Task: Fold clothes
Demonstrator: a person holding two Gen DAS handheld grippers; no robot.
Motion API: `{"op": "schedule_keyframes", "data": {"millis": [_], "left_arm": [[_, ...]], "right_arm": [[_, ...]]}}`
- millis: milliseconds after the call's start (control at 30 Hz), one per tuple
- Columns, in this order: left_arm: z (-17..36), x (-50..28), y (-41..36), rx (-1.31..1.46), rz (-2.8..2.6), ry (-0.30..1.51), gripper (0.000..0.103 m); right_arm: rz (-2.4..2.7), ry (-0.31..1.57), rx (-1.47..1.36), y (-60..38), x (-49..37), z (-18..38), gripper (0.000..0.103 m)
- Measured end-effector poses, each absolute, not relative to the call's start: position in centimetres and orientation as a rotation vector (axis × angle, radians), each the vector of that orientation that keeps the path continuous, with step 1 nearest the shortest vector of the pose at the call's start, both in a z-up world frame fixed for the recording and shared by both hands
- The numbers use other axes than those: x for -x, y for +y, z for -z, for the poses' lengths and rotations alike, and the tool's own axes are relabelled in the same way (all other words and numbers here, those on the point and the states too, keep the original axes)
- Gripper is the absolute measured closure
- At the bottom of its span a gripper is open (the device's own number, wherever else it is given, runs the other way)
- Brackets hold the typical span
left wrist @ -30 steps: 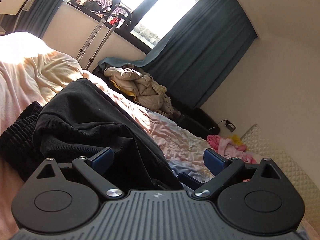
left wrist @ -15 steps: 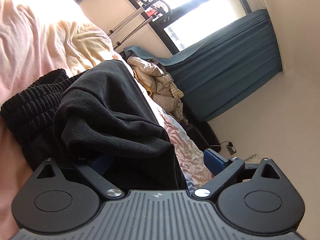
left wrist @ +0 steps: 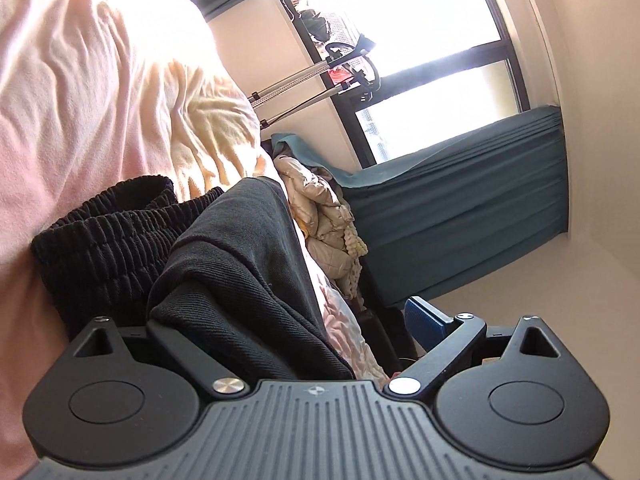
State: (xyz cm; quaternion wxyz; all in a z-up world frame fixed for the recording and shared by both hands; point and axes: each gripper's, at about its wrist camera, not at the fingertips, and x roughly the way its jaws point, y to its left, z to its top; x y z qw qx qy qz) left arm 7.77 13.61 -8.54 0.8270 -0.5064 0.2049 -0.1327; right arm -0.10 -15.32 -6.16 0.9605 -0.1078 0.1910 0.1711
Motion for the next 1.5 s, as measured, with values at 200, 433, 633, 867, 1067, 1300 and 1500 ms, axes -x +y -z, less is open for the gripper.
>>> {"op": "schedule_keyframes", "data": {"millis": [200, 433, 633, 867, 1067, 1300, 1500], "left_arm": [[8.6, -8.5, 14.1, 1.042, 0.214, 0.431, 0.053], [8.3, -7.8, 14.9, 1.042, 0.203, 0.409, 0.091], [7.9, -6.7, 15.0, 1.047, 0.199, 0.393, 0.092], [8.6, -7.0, 15.0, 1.032, 0.116, 0.438, 0.092], [8.3, -7.2, 14.0, 0.884, 0.080, 0.461, 0.089], [7.8, -5.5, 14.3, 0.887, 0.092, 0.495, 0.073], [6.5, -2.6, 14.7, 0.955, 0.128, 0.485, 0.018]], "right_arm": [[-0.305, 0.465, 0.273, -15.4, -0.3, 8.1, 0.096], [-0.319, 0.505, 0.174, -16.6, -0.3, 8.4, 0.095], [-0.320, 0.421, 0.092, -17.7, 1.0, 6.0, 0.090], [-0.290, 0.236, -0.005, -18.4, 0.4, 4.6, 0.090], [-0.273, 0.454, -0.081, -18.9, -4.0, 8.7, 0.089], [-0.283, 0.486, -0.055, -18.1, -3.7, 10.5, 0.089], [-0.296, 0.494, -0.055, -18.4, -1.7, 9.8, 0.086]]}}
